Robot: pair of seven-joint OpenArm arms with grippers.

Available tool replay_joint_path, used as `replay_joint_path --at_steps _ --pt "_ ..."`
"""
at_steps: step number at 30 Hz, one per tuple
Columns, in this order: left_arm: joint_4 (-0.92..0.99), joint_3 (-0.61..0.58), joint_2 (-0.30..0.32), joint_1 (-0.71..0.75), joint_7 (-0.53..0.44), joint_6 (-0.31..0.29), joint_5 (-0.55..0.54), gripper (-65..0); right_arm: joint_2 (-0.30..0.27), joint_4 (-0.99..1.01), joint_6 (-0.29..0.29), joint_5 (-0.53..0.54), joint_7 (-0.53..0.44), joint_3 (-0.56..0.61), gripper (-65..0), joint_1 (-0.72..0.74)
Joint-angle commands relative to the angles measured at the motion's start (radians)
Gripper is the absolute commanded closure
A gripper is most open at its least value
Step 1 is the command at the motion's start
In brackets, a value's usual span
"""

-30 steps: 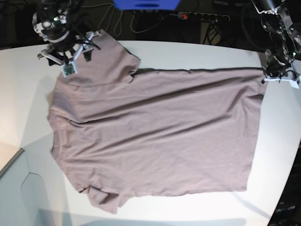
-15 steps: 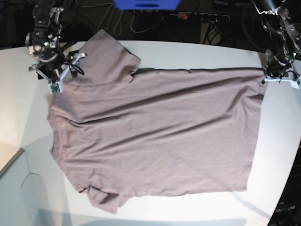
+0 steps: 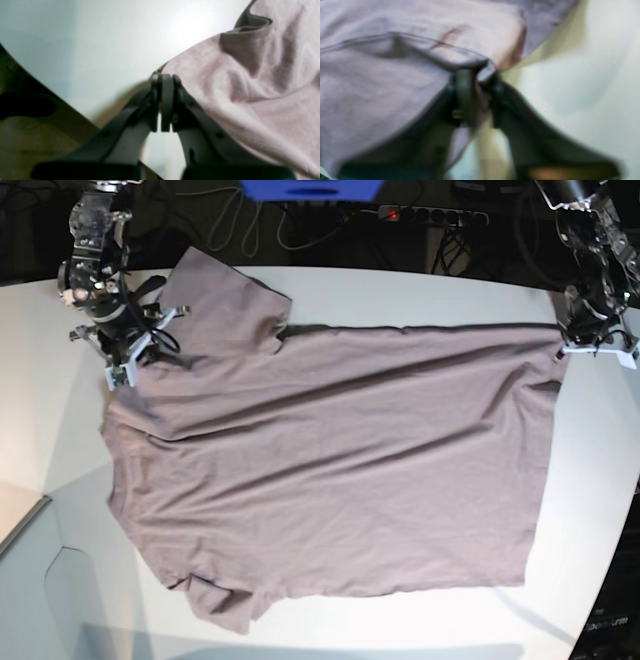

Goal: Layout the t-shirt on the table in an organized manner, then fold the t-shirt properly
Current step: 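Lift the shirt edge with both grippers and stretch it taut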

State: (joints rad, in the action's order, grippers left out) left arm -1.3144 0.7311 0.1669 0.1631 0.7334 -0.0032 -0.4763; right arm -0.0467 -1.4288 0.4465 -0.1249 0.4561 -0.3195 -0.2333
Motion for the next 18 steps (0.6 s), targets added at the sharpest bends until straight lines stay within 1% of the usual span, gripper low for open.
replay_joint_path --at_steps 1,4,10,14,18 --pt "-0.024 0.005 0.018 -0.009 -0.011 -0.002 -0.008 0.0 -0.003 0.000 0.001 -0.038 0.056 -0.010 0.0 -0.022" --pt "-0.041 0.005 0.018 -0.009 -0.011 -0.002 -0.012 0.0 0.001 -0.059 0.001 -0.038 0.056 -0.011 0.0 -0.044" --pt "-0.179 0.006 0.018 0.002 -0.005 -0.002 -0.014 0.0 0.012 -0.252 0.001 -0.038 0.056 -0.011 0.0 -0.128" --pt "-0.212 0.009 0.018 0.003 -0.004 -0.002 -0.014 0.0 0.024 -0.359 0.001 -0.038 0.056 -0.011 0.0 -0.176" --pt "-0.253 0.009 0.013 0.037 -0.007 -0.002 -0.014 0.0 0.034 -0.450 0.001 -0.038 0.056 -0.011 0.0 -0.220"
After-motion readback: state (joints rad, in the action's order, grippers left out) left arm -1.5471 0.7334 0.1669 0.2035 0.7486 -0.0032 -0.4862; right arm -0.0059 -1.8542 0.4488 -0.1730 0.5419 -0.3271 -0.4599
